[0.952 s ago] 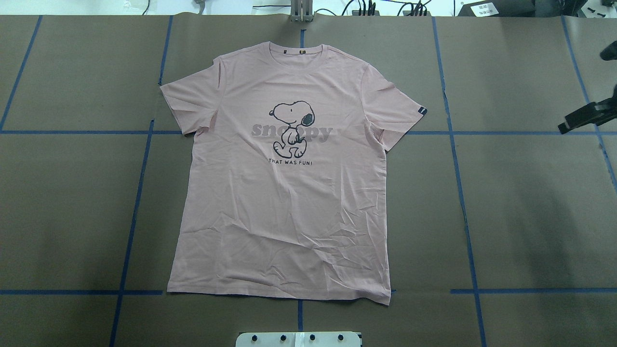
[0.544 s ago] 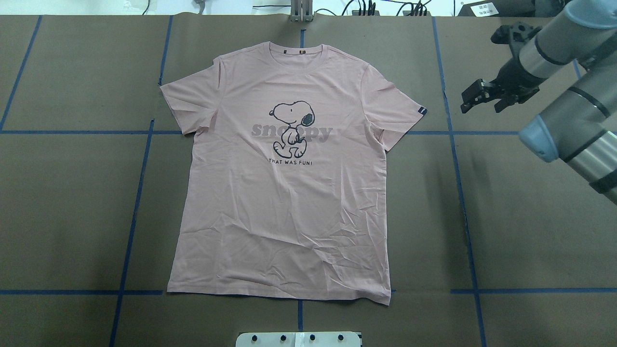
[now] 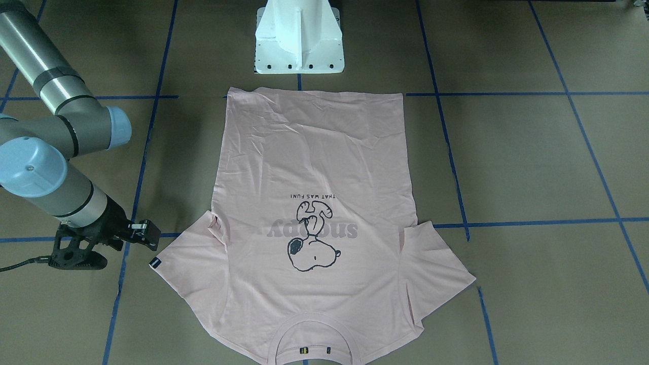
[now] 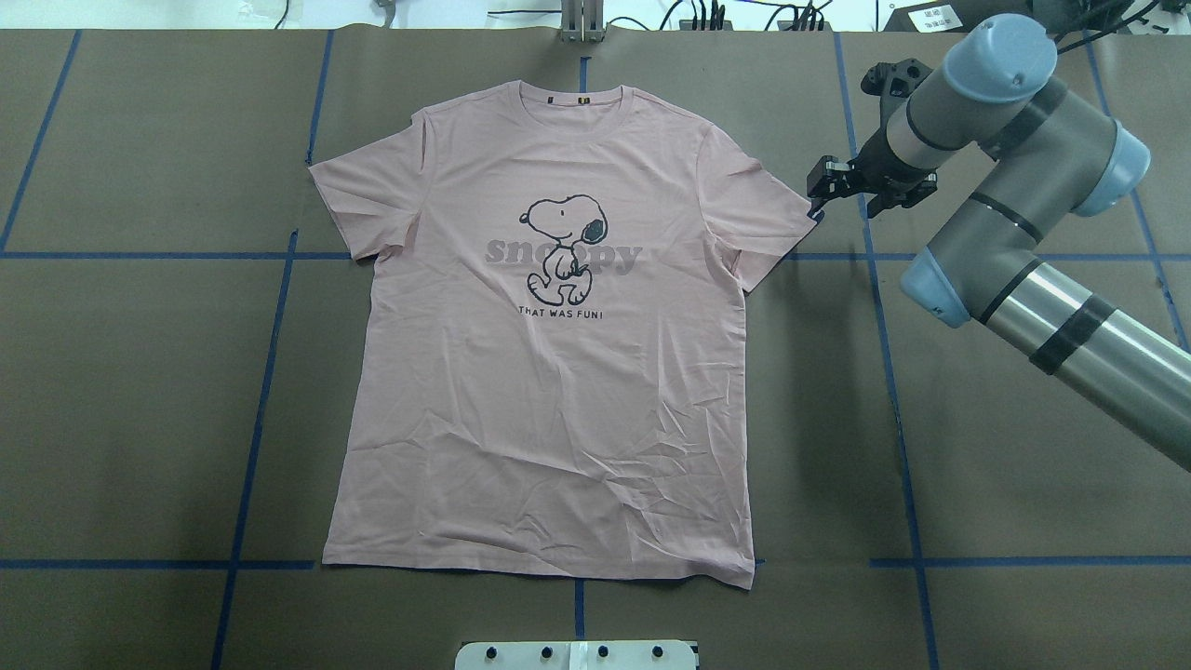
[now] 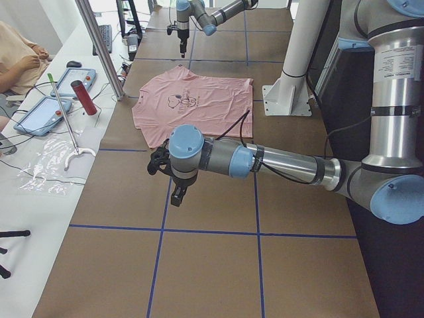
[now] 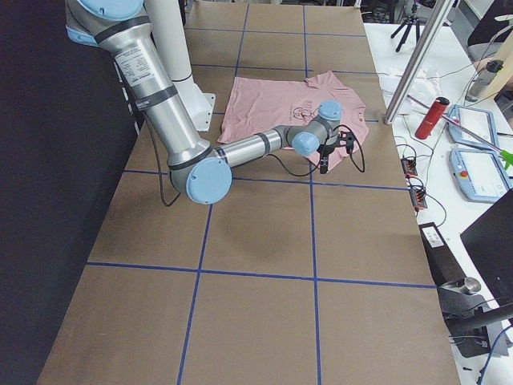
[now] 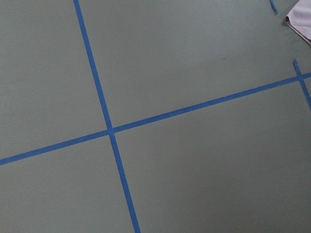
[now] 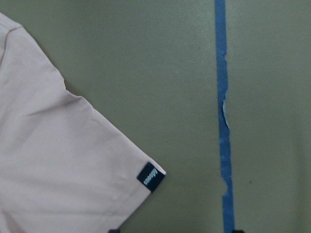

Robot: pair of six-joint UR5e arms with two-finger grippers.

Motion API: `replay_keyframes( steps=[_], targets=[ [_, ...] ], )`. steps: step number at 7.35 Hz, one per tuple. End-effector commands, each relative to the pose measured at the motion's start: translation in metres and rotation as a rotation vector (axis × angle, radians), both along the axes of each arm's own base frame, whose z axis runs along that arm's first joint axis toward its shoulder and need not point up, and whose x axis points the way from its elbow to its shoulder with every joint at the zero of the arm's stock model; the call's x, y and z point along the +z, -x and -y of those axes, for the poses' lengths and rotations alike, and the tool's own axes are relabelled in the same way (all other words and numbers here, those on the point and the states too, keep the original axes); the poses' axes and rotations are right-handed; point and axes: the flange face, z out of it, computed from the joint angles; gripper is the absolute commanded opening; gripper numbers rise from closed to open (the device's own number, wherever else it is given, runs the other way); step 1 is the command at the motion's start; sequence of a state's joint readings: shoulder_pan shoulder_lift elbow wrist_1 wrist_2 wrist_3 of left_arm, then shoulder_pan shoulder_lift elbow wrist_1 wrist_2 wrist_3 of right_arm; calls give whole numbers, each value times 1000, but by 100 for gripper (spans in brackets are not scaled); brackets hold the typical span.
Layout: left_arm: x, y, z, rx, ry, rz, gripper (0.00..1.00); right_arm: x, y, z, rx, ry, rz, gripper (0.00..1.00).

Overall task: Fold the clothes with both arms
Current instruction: 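Move the right gripper over the pink shirt's sleeve nearest it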

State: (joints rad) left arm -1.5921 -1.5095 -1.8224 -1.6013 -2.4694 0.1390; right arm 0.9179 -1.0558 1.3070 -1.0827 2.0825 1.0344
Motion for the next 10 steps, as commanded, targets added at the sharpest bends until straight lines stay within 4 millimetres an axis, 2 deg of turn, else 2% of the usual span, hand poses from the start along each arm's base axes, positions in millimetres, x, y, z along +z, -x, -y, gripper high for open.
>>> replay_keyframes(
  steps=[1,4,7,10],
  targets=[
    [-2,0,-1,-1,-4,0,100,10,27,-6,55,11,19,71],
    [-3,1,-1,-3,-3,-1,100,18,30,-4,65,45,-26,71],
    [-4,1,-1,-3,-4,-1,100,2,35,10,97,9,-43,62],
    [-4,1,-1,-3,-4,-1,100,7,40,10,95,13,-50,60]
  ],
)
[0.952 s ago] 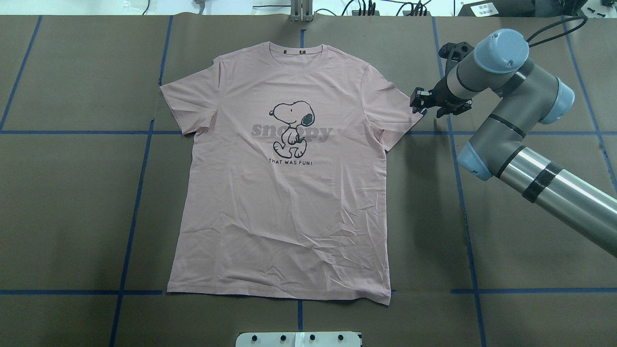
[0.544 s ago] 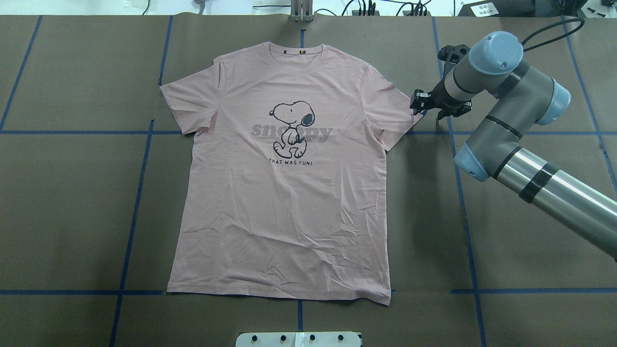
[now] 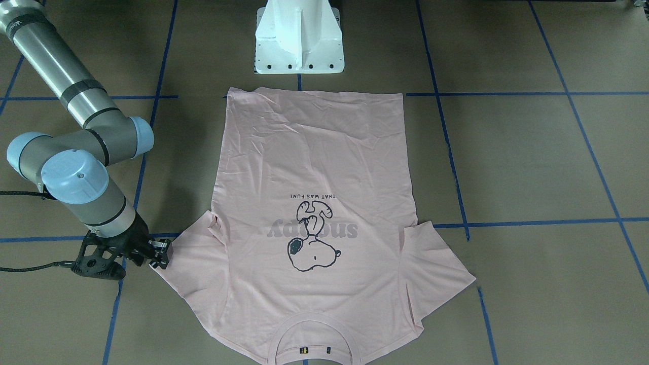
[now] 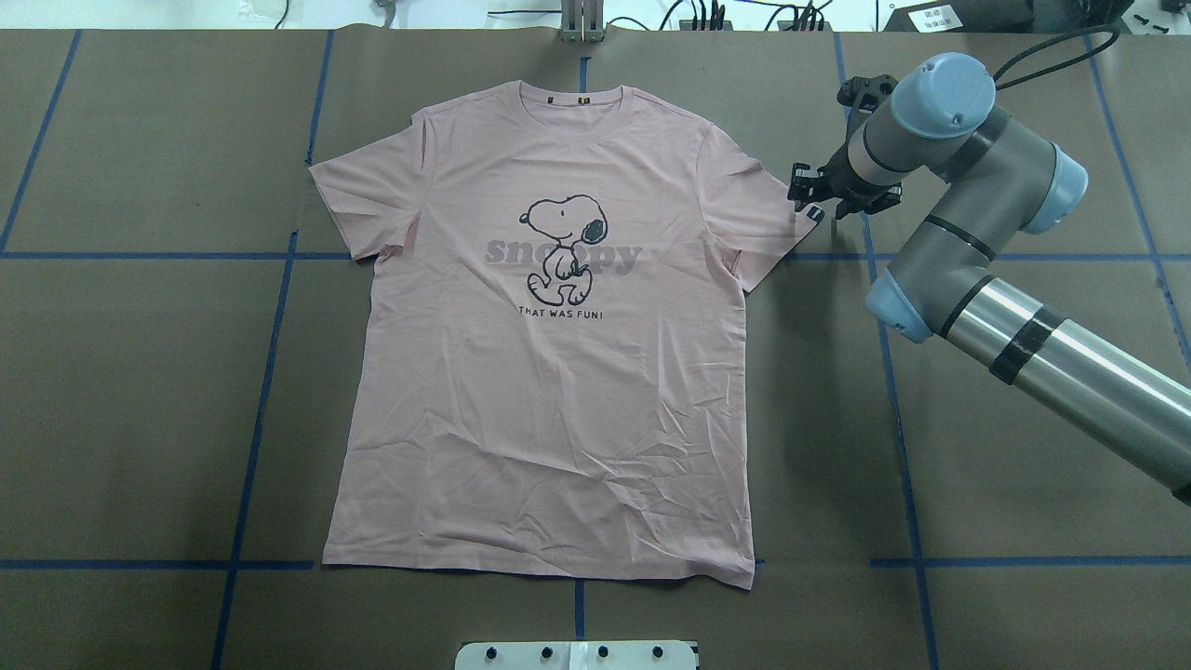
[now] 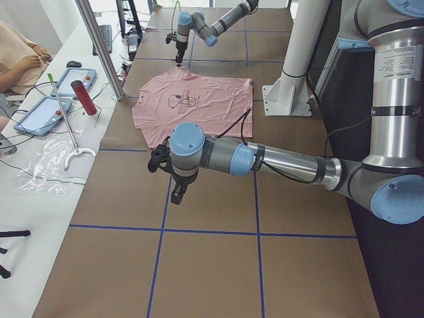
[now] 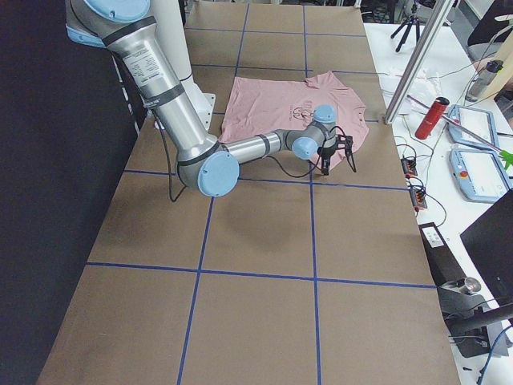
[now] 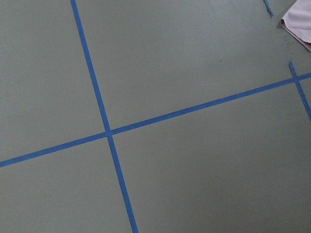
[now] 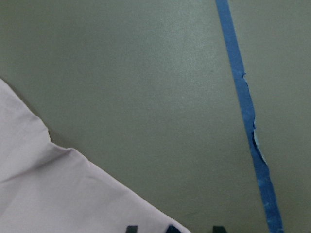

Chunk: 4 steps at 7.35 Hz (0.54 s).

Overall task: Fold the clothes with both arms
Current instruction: 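Move the right gripper over the pink shirt's sleeve nearest it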

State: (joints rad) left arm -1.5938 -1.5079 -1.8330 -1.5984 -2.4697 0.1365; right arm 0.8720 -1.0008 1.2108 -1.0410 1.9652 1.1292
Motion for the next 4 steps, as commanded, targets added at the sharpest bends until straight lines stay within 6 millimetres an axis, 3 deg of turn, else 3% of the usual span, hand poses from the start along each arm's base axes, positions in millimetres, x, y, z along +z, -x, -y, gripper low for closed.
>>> replay_keyframes(
  steps=[1,3,4],
  targets=[
    [-1,0,0,0,-2,0,100,1,2,1,0,1,-4,58],
    [-4,0,0,0,-9,2,100,2,7,-2,-8,3,-6,42],
    [-4,0,0,0,-9,2,100,1,8,-2,-8,2,-5,10]
  ],
)
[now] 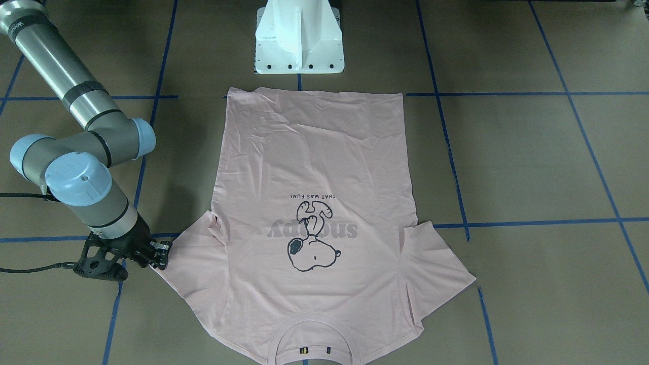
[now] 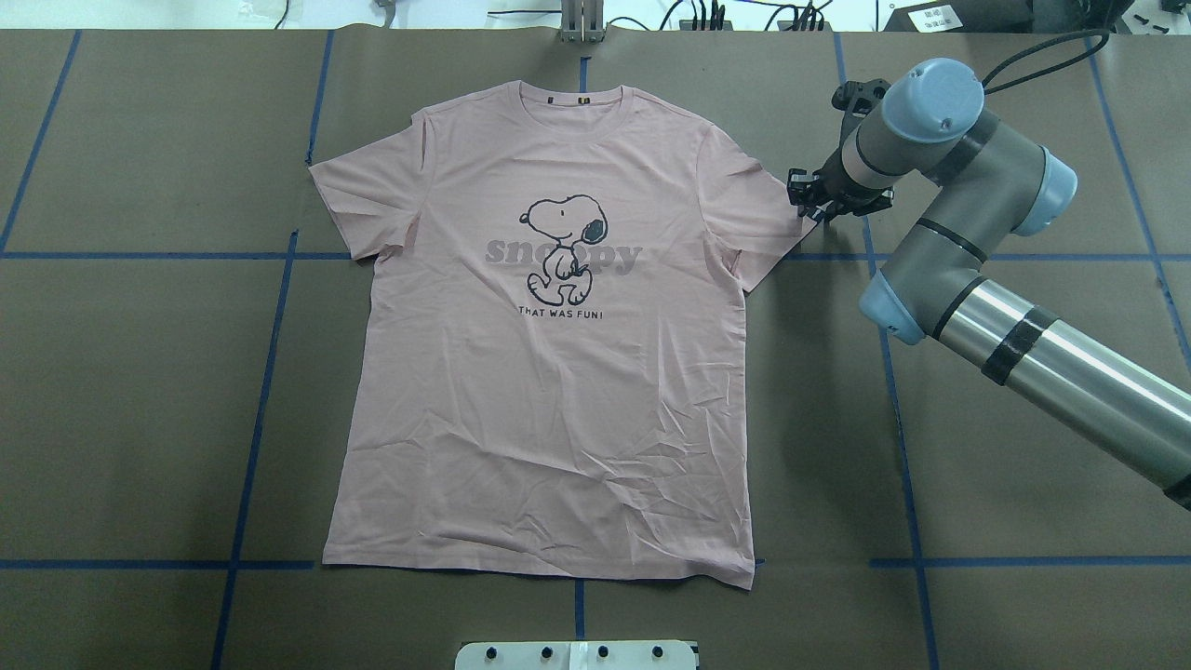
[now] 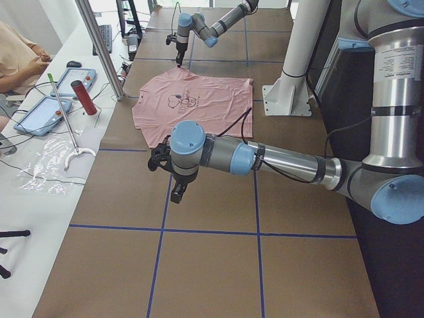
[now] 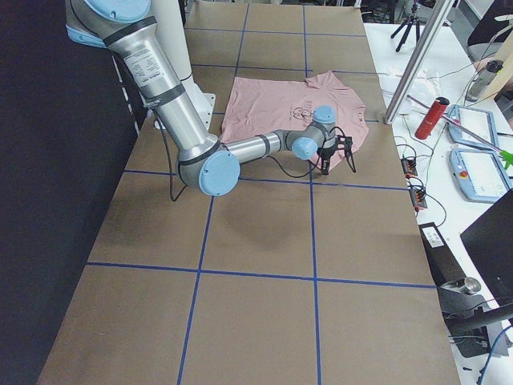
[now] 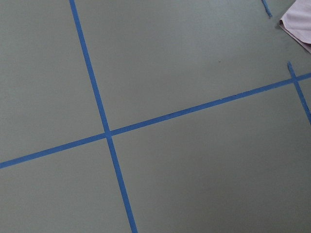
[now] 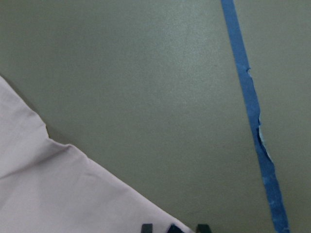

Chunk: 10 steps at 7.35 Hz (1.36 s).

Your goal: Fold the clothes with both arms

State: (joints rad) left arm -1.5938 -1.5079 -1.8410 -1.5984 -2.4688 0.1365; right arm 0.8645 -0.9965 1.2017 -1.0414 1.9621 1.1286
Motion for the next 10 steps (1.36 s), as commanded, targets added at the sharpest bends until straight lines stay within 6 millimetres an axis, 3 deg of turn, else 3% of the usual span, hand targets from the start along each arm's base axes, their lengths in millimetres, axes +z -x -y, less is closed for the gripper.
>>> replay_keyframes(
  steps=[1,2,3,4,5,6,7,9,10],
  targets=[
    [-1,0,0,0,-1,-1,100,-2,2,-1,-1,-1,2,0],
    [-3,1,0,-1,-4,-1,100,-10,3,0,0,-10,14,0],
    [-3,0,0,0,-4,-1,100,-41,10,8,-1,-28,39,0],
    [-3,0,0,0,-4,-1,100,-47,11,8,5,-28,50,0],
    [-3,0,0,0,-4,-1,100,-72,22,6,31,-8,85,0],
    [-4,1,-1,-1,-6,-1,100,-99,51,-5,89,69,139,0],
    [-4,1,-1,-1,-6,-1,100,-108,68,-13,92,68,142,0],
    [-8,1,-1,-1,-15,-1,100,-162,112,5,112,64,83,0],
    [-13,1,-2,-2,-23,1,100,-163,122,11,129,60,60,0]
  ],
)
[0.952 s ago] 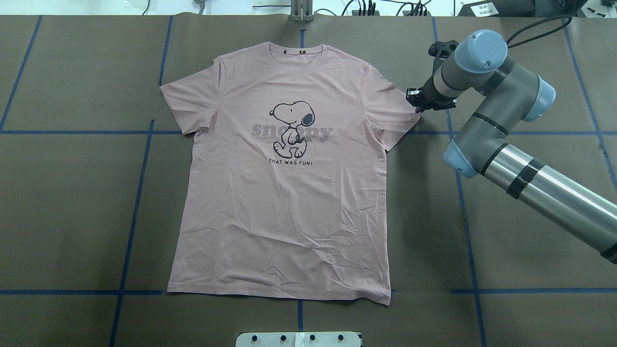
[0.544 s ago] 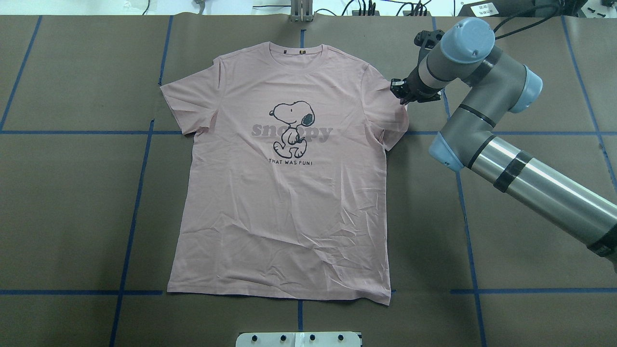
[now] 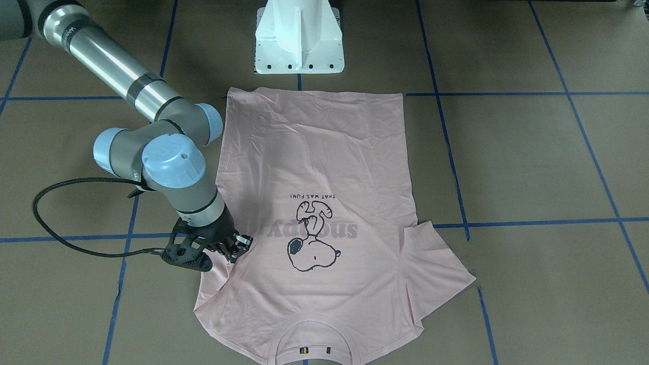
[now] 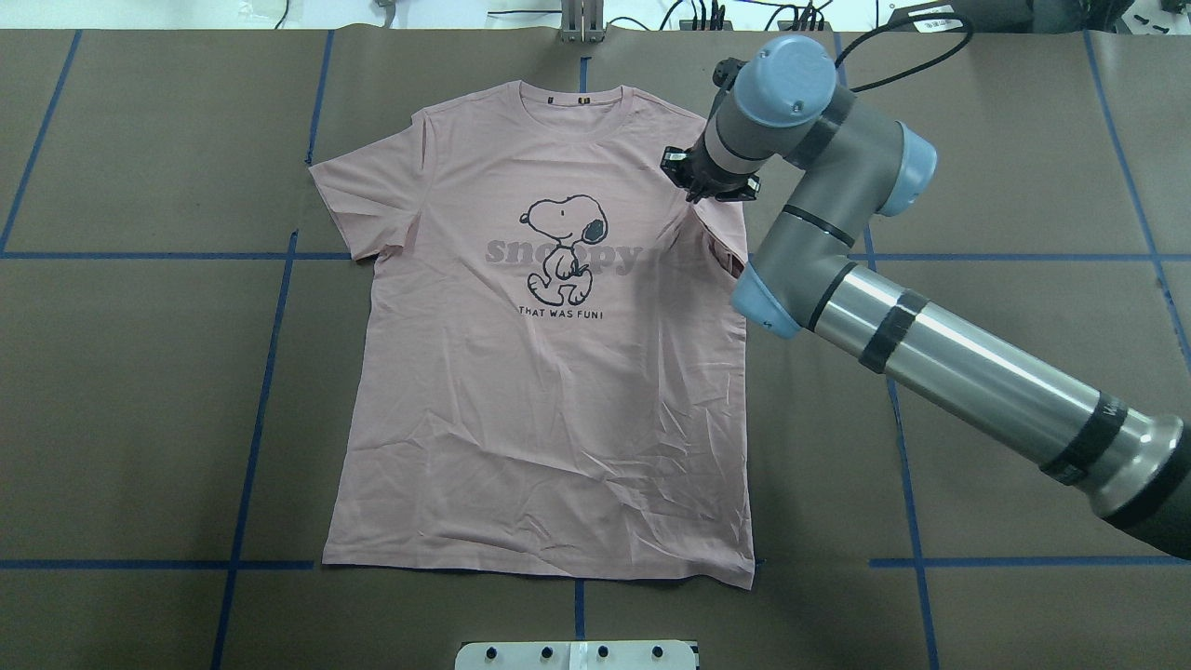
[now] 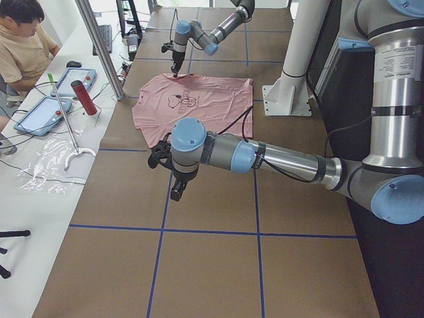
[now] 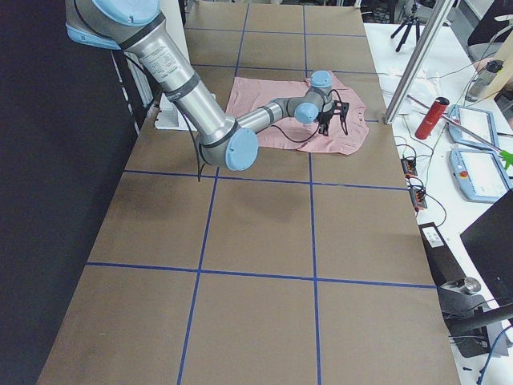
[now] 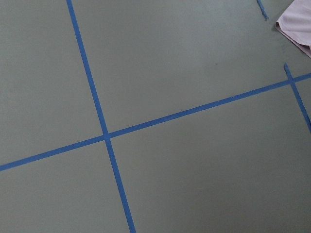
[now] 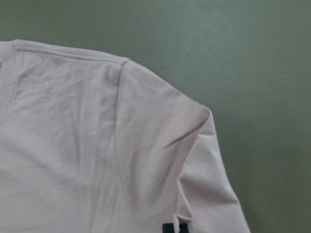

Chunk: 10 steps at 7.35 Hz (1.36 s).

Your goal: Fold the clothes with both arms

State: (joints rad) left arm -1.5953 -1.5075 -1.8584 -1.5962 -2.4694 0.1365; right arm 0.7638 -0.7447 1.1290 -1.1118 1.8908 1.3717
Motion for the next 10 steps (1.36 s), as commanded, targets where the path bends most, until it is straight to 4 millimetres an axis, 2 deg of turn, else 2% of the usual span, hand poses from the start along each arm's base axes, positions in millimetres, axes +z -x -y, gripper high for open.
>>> replay_keyframes(
  steps=[1,2,3,4,5,7,8,9,10],
  targets=[
    [-6,0,-6,-1,-5,0,100,-27,26,15,21,-1,-38,0],
    [-5,0,-7,-1,-5,1,100,-23,28,16,44,-11,-59,10],
    [-4,-1,-7,0,-4,1,100,-18,29,19,65,-15,-76,75],
    [-6,-1,-7,1,-8,1,100,-19,25,19,80,-33,-75,100],
    [-5,-1,-7,1,-12,5,100,-15,23,18,82,-51,-45,100],
    [-3,-1,-6,0,-1,7,100,16,-4,-11,60,-63,-12,100],
    [-3,-3,-2,1,3,4,100,-1,-31,-2,74,-75,19,100],
    [-14,-15,7,-52,74,-18,100,-1,-94,21,10,1,83,100],
    [-42,-39,26,-70,98,-42,100,5,-165,42,-36,2,122,100]
  ],
)
